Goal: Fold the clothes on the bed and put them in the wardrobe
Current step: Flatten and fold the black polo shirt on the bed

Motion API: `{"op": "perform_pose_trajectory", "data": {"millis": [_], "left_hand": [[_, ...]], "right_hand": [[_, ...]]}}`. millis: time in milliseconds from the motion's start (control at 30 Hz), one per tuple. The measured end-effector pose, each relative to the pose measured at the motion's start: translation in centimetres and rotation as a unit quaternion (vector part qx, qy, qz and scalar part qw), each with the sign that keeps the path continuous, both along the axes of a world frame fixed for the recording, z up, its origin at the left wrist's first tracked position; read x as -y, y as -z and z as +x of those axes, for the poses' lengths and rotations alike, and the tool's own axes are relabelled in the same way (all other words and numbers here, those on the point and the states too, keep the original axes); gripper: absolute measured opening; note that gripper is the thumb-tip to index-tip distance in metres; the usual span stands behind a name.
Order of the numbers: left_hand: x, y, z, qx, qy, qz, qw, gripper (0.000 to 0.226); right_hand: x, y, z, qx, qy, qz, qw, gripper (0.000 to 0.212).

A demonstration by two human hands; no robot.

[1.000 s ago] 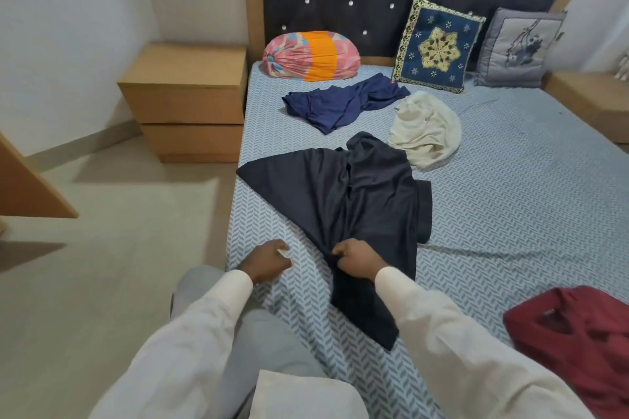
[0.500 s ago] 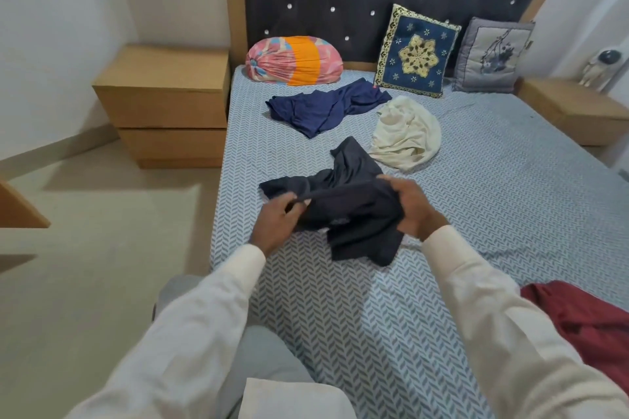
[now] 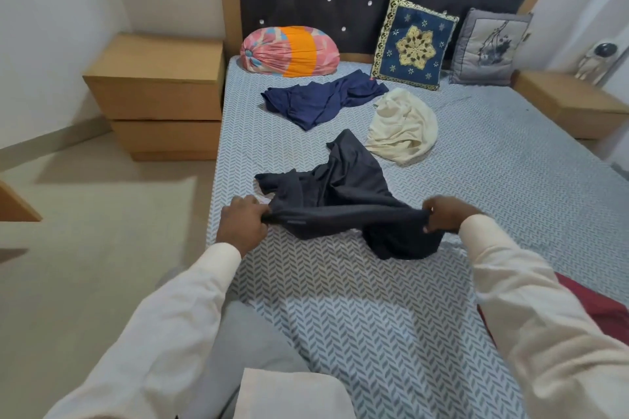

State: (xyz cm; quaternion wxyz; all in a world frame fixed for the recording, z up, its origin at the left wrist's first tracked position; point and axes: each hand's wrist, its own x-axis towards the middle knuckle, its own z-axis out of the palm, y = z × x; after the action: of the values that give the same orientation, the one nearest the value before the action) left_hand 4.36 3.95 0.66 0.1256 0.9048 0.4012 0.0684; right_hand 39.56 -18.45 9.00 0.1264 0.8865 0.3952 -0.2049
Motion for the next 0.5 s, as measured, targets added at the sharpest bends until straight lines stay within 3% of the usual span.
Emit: {"op": "perform_pose_trajectory", "data": {"millis": [67, 133, 233, 333, 400, 500], "left_hand": [[0.8, 2.5, -1.1, 0.092, -0.018, -0.142, 0.985, 0.037], [2.0, 3.6, -2.2, 0.206, -0.069, -0.267, 0.939, 0.04], [3.6, 3.8, -2.8, 0.308, -0.126, -0.352, 0.875, 0.038], [4.3, 3.1, -3.1, 0.35, -0.124, -0.364, 0.854, 0.026], [4.6, 2.8, -3.4, 0.375, -0.136, -0.385, 0.832, 0.024], [4.9, 2.7, -3.9, 0.389, -0.131, -0.396, 0.822, 0.015]], "right_hand": [[1.1, 3.3, -1.7, -0.034, -0.038, -0.123, 0.991, 0.039], [1.3, 5.8, -3.4, -0.059, -0.035, -0.121, 0.99, 0.047], [-0.2, 8.3, -6.3, -0.116, -0.002, 0.089, 0.989, 0.053], [-3.3, 9.8, -12.4, -0.179, -0.059, 0.305, 0.933, 0.053], [-5.3, 10.3, -16.9, -0.227, -0.083, 0.364, 0.899, 0.053], [-7.4, 11.2, -21.9, -0.261, -0.094, 0.362, 0.89, 0.059]]}}
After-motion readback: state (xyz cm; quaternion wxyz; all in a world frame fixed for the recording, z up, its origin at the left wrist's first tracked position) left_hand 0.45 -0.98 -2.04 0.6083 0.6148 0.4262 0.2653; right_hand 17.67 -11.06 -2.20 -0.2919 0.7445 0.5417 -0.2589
